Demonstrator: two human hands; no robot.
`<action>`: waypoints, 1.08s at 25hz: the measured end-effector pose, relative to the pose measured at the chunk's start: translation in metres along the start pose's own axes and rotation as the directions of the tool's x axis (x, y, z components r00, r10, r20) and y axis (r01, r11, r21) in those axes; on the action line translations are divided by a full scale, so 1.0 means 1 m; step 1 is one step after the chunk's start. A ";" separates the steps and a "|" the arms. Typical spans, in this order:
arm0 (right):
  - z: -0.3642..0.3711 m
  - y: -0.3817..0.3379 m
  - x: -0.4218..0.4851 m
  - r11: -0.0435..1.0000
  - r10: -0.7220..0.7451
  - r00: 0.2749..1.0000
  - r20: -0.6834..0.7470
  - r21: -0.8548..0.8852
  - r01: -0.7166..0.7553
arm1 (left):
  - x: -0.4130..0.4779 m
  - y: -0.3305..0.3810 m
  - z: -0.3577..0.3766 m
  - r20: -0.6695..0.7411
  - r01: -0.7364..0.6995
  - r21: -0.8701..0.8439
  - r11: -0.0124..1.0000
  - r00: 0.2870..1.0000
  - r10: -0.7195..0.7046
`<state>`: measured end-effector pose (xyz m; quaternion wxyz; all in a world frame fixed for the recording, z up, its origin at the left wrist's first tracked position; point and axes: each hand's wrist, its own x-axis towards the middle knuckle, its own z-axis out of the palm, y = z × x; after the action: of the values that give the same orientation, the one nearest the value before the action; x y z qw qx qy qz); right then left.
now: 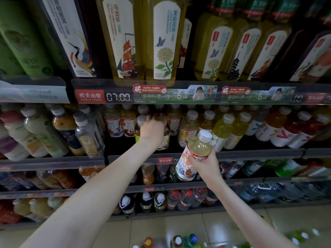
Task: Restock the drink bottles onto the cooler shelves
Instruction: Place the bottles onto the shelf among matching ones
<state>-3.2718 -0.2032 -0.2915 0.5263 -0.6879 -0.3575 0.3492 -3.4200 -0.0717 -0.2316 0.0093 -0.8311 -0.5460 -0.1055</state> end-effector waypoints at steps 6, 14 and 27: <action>-0.010 0.003 0.006 1.000 0.021 0.999 -0.034 -0.014 -0.022 | 0.023 -0.002 -0.005 -0.023 0.008 0.150 0.989 1.000 -0.005; -0.013 0.000 0.013 0.999 0.028 0.998 -0.055 -0.037 -0.030 | 0.037 -0.014 0.000 0.113 0.015 -0.015 1.000 0.993 -0.013; 0.013 -0.005 -0.004 0.995 0.104 0.988 0.118 -0.010 -0.104 | -0.060 -0.006 0.032 0.196 -0.040 -0.656 0.753 0.956 0.221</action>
<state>-3.2854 -0.1993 -0.2883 0.4841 -0.6846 -0.3523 0.4157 -3.4432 -0.1190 -0.2745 -0.3417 -0.8258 -0.4128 -0.1757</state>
